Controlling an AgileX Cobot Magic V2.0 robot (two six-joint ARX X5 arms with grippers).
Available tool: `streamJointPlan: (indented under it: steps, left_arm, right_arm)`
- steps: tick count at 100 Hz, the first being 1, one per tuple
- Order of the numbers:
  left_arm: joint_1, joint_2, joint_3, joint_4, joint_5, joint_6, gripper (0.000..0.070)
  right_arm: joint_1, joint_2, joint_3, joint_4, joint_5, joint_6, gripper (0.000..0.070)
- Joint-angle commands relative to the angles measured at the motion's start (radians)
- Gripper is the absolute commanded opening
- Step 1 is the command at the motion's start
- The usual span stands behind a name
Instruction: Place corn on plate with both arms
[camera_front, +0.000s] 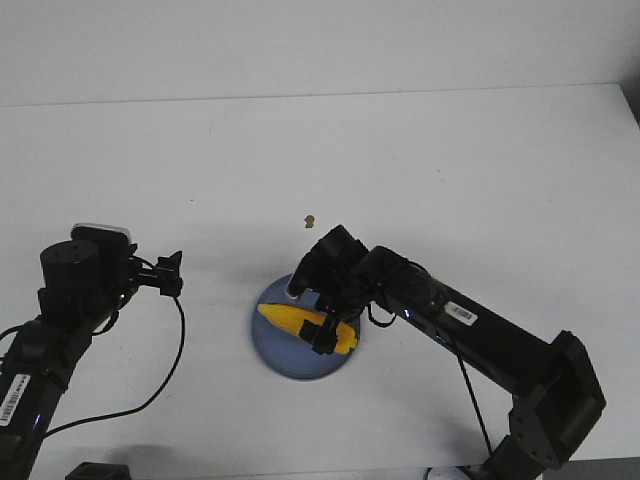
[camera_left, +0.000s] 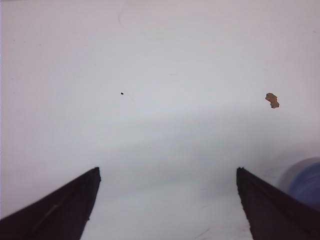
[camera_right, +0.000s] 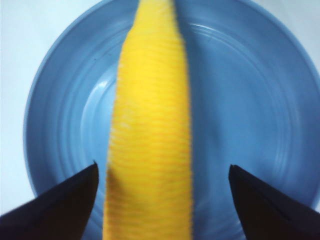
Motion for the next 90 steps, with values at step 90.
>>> streamJointPlan:
  steps: [90]
  left_arm:
    - [0.041,-0.101,0.001,-0.009,0.003,-0.033,0.0554]
  right_arm:
    - [-0.533,-0.559,-0.271,0.270,0.059,0.227,0.0567]
